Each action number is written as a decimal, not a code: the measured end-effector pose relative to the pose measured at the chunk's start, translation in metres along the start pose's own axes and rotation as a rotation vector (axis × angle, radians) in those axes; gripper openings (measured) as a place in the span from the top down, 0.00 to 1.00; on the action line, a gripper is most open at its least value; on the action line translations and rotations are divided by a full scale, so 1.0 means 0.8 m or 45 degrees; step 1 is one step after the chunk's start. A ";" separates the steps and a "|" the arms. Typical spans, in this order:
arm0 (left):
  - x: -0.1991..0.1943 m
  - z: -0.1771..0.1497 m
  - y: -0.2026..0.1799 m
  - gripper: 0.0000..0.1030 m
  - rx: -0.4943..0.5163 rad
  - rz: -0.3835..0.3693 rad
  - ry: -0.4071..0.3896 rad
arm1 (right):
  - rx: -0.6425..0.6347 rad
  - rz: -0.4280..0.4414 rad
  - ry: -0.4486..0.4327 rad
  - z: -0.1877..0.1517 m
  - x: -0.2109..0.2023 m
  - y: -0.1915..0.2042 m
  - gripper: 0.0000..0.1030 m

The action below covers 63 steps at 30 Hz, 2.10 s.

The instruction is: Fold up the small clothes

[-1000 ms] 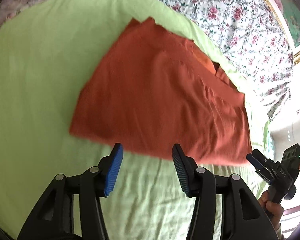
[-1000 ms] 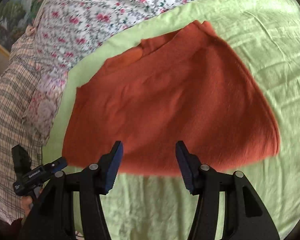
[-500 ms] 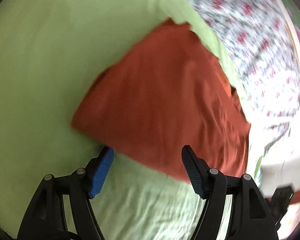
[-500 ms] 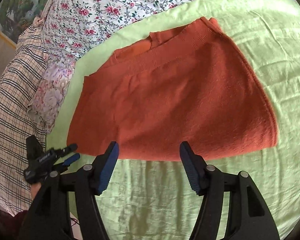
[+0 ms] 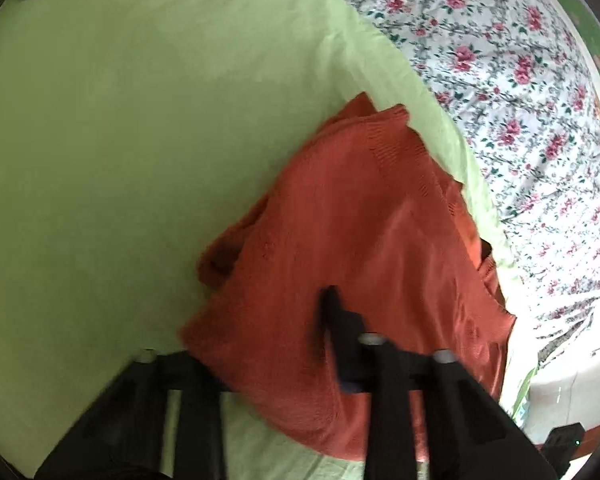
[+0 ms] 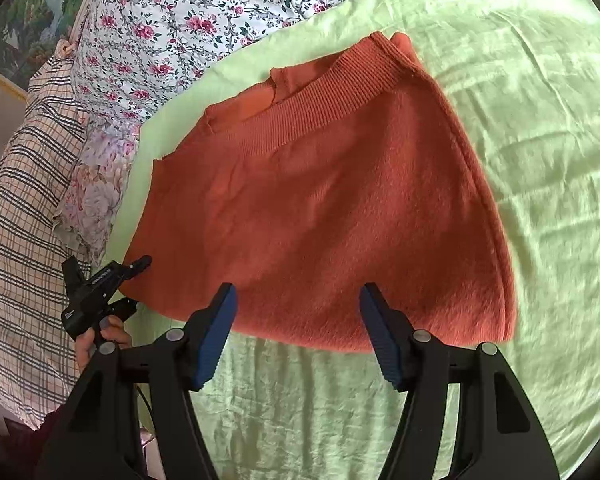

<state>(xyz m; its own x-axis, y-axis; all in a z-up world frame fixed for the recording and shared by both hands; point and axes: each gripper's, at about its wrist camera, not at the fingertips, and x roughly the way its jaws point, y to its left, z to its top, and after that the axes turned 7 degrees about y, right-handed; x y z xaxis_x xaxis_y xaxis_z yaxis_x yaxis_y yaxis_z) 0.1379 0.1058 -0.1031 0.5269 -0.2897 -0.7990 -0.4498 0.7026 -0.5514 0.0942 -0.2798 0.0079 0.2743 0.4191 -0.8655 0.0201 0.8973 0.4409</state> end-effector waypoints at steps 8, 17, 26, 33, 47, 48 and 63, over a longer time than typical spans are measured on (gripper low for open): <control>-0.046 -0.033 -0.131 0.88 0.428 -0.001 -0.108 | -0.002 0.056 0.009 0.017 -0.004 -0.019 0.37; 0.017 -0.142 -0.269 0.88 0.908 0.003 0.057 | 0.085 0.193 -0.024 0.062 -0.016 -0.048 0.37; 0.054 -0.190 -0.279 0.88 1.094 0.158 0.090 | 0.146 0.364 0.122 0.124 0.055 -0.034 0.35; 0.050 -0.200 -0.283 0.88 1.170 0.220 0.064 | 0.070 0.400 0.246 0.156 0.141 0.024 0.40; 0.044 -0.252 -0.371 0.88 1.301 -0.102 0.172 | -0.137 0.281 -0.052 0.172 -0.004 -0.005 0.84; 0.054 -0.259 -0.374 0.88 1.307 -0.107 0.200 | -0.124 0.253 -0.051 0.171 -0.006 -0.017 0.84; 0.138 -0.260 -0.379 0.82 1.309 -0.085 0.367 | -0.028 0.091 -0.004 0.160 0.033 -0.113 0.85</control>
<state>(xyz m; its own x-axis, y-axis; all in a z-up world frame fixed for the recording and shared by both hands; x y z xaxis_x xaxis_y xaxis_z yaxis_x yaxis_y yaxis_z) 0.1825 -0.2741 -0.0741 0.2768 -0.3959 -0.8756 0.4683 0.8512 -0.2368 0.2223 -0.3678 -0.0243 0.2775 0.4817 -0.8313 -0.0209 0.8681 0.4960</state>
